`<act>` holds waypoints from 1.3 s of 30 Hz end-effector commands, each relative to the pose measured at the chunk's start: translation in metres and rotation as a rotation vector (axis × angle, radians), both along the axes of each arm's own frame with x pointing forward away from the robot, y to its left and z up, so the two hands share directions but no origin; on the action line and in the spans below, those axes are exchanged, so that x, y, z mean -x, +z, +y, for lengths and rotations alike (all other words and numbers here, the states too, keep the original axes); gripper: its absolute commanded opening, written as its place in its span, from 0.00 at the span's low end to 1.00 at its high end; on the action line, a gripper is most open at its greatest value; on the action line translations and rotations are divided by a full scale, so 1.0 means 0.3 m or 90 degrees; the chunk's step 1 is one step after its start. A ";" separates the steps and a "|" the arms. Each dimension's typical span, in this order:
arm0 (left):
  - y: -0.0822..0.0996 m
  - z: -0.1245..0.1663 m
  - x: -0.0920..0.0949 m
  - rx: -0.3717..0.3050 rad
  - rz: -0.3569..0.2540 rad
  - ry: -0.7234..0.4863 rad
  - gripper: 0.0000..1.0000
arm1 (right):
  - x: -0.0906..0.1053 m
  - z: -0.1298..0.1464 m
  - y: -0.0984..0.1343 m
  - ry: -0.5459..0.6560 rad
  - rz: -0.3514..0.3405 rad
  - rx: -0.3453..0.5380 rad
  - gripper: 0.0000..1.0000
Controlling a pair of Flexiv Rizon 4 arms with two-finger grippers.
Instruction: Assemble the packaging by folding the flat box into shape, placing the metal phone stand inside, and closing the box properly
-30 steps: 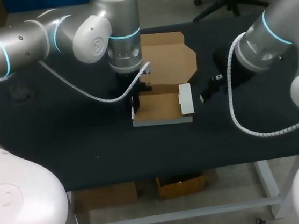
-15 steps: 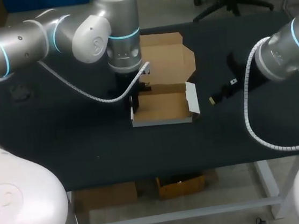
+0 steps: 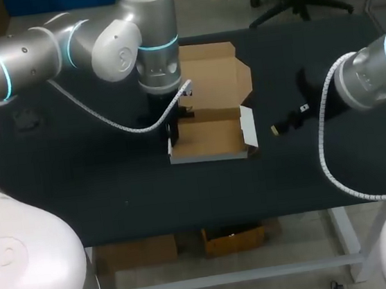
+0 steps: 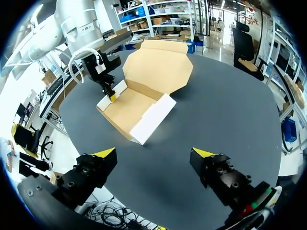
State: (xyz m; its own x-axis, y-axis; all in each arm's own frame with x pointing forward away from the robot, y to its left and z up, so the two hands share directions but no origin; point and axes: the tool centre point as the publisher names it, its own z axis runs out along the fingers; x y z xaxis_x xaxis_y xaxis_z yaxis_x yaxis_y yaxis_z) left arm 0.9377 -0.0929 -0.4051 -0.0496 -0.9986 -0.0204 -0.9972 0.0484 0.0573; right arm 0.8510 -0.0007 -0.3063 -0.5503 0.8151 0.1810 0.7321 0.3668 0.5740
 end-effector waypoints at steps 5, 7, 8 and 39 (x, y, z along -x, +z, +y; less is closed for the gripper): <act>0.002 0.007 0.001 -0.005 -0.005 -0.006 0.00 | 0.089 -0.109 0.030 0.070 -0.029 -0.059 1.00; 0.001 0.009 0.002 -0.006 -0.006 -0.008 0.00 | 0.104 -0.126 0.035 0.076 -0.032 -0.063 1.00; 0.000 0.010 0.002 -0.007 -0.006 -0.009 0.00 | 0.114 -0.133 0.037 0.089 -0.038 -0.069 1.00; -0.003 0.053 0.027 -0.083 0.003 -0.022 0.00 | 0.270 -0.187 0.152 0.174 -0.068 -0.055 1.00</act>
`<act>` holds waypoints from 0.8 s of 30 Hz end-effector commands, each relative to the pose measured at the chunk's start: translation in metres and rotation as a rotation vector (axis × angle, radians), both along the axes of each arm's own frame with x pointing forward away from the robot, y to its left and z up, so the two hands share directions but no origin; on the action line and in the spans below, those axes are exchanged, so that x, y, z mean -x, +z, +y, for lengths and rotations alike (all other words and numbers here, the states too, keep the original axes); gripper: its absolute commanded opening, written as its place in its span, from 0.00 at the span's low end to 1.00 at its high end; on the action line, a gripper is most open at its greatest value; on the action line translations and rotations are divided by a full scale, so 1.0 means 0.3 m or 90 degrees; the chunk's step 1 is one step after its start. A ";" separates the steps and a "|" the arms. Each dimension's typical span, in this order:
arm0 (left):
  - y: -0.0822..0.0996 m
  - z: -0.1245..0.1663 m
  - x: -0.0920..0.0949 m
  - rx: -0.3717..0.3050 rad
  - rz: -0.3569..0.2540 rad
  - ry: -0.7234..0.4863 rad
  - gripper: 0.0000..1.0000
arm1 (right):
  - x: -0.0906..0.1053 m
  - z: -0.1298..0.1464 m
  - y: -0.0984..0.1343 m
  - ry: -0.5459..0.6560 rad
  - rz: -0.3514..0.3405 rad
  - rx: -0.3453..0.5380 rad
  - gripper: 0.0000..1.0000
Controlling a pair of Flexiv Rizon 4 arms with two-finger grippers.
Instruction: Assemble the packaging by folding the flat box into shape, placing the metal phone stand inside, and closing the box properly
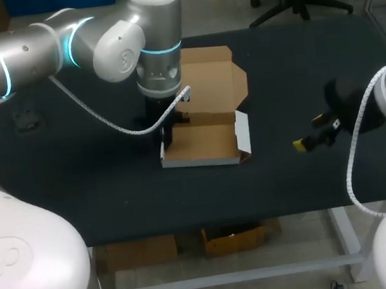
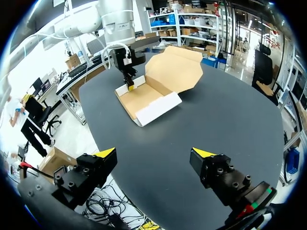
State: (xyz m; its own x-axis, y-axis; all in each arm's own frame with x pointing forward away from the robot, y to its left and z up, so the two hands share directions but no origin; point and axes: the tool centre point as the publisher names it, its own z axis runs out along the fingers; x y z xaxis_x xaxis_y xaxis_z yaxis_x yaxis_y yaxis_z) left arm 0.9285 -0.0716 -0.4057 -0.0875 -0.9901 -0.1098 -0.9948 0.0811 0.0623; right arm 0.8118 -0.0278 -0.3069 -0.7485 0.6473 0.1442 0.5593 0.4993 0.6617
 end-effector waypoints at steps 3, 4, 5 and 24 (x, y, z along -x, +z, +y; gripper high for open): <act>0.001 -0.016 -0.002 -0.047 0.008 0.006 0.00 | 0.149 -0.103 0.159 0.017 -0.002 -0.025 1.00; 0.001 -0.014 -0.001 -0.053 0.009 0.008 0.00 | 0.151 -0.104 0.160 0.016 -0.004 -0.025 1.00; 0.000 -0.012 -0.002 -0.059 0.013 0.010 0.00 | 0.154 -0.106 0.162 0.016 -0.005 -0.025 1.00; -0.011 0.007 -0.003 -0.135 0.055 0.014 0.00 | 0.177 -0.120 0.169 0.005 -0.013 -0.029 1.00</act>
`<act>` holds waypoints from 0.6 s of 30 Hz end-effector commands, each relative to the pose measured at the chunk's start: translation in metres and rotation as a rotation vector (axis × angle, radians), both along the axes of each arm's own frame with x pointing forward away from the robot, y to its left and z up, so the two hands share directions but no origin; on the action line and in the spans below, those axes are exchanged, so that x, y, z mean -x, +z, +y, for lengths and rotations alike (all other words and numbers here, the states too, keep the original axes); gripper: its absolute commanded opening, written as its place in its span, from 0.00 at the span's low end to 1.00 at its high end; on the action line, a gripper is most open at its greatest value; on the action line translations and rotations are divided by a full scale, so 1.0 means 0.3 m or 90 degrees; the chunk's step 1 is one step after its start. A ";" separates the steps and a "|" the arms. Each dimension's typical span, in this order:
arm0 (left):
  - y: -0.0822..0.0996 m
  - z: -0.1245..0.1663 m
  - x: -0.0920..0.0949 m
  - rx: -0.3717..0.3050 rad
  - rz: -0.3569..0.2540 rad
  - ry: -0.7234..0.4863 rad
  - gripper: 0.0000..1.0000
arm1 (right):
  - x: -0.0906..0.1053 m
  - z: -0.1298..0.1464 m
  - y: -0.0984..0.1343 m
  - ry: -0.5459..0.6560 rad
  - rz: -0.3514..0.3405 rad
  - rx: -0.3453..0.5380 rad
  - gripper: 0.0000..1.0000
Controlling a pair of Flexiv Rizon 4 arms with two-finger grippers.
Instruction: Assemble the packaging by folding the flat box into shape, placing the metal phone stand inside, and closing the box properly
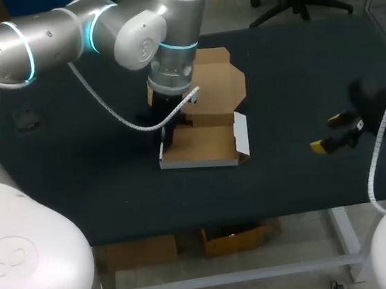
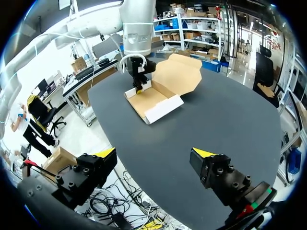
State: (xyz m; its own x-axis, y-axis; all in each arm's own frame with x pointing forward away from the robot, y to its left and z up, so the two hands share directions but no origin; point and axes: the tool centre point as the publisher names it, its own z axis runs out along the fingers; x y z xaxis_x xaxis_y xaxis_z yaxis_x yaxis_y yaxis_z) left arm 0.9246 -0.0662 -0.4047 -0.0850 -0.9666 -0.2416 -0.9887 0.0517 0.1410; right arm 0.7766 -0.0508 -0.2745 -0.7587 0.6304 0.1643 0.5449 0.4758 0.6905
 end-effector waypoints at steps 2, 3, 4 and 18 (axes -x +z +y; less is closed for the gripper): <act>-0.015 -0.010 -0.016 -0.054 0.014 0.006 0.00 | 0.059 -0.044 0.061 -0.004 -0.006 -0.001 1.00; -0.015 -0.010 -0.015 -0.056 0.014 0.009 0.00 | 0.059 -0.044 0.060 -0.004 -0.005 -0.001 1.00; -0.016 -0.010 -0.015 -0.058 0.016 0.010 0.00 | 0.058 -0.045 0.060 -0.004 -0.005 -0.001 1.00; 0.002 0.007 0.006 0.003 -0.029 -0.016 0.00 | 0.049 -0.044 0.057 -0.006 -0.001 -0.001 1.00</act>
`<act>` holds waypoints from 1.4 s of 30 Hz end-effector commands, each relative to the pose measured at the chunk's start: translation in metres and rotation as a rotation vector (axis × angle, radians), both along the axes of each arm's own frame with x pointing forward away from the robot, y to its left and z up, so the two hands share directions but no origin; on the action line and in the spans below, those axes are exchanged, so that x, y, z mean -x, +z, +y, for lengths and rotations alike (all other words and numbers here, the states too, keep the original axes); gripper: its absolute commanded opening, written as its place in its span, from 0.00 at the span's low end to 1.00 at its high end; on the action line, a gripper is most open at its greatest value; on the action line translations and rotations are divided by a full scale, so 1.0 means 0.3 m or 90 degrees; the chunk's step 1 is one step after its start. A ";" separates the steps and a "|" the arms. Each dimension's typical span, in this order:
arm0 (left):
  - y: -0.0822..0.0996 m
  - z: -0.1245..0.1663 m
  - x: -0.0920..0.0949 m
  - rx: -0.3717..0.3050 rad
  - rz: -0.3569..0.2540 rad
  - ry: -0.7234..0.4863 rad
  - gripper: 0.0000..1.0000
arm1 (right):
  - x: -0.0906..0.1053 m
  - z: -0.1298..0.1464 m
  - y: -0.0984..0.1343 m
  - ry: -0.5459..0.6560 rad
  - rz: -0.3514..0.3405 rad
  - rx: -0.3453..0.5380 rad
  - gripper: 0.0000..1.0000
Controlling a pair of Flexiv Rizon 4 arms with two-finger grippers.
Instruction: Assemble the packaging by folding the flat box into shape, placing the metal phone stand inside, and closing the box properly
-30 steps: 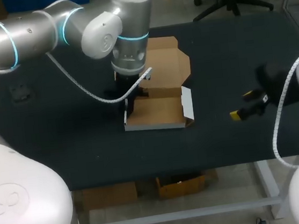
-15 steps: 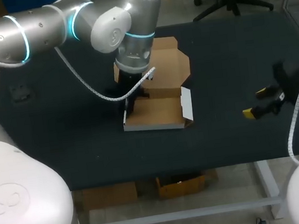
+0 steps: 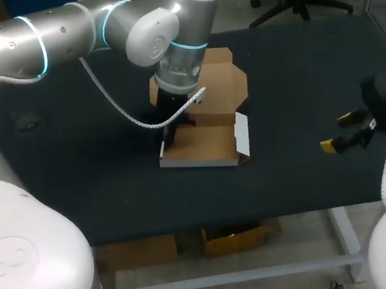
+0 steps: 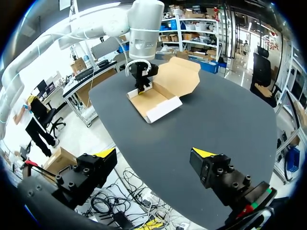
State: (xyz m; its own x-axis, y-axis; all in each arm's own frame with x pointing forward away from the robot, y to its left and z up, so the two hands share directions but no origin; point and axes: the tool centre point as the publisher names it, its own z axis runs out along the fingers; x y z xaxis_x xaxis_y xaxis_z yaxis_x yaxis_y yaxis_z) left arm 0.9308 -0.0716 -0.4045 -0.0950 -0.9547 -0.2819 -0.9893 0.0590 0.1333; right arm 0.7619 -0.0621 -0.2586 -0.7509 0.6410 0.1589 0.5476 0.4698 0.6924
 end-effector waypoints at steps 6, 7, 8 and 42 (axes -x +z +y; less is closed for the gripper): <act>0.008 0.040 0.038 0.094 -0.048 0.002 0.00 | -0.007 -0.003 -0.001 0.003 0.008 -0.001 1.00; 0.006 0.044 0.039 0.103 -0.050 0.001 0.00 | -0.007 -0.003 -0.001 0.003 0.009 -0.001 1.00; 0.005 0.046 0.041 0.110 -0.051 0.004 0.00 | -0.007 -0.003 -0.001 0.003 0.009 0.000 1.00; 0.089 0.072 0.076 0.358 -0.120 -0.058 0.94 | -0.018 0.008 -0.002 0.000 0.021 0.006 1.00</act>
State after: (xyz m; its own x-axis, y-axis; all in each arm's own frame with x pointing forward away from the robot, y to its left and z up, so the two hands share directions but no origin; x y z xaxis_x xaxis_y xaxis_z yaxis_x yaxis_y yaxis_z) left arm 0.9166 -0.0610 -0.3815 -0.1736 -0.9663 0.1898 -0.9834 0.1597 -0.0865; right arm 0.7670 -0.0587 -0.2602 -0.7438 0.6450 0.1753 0.5709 0.4766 0.6685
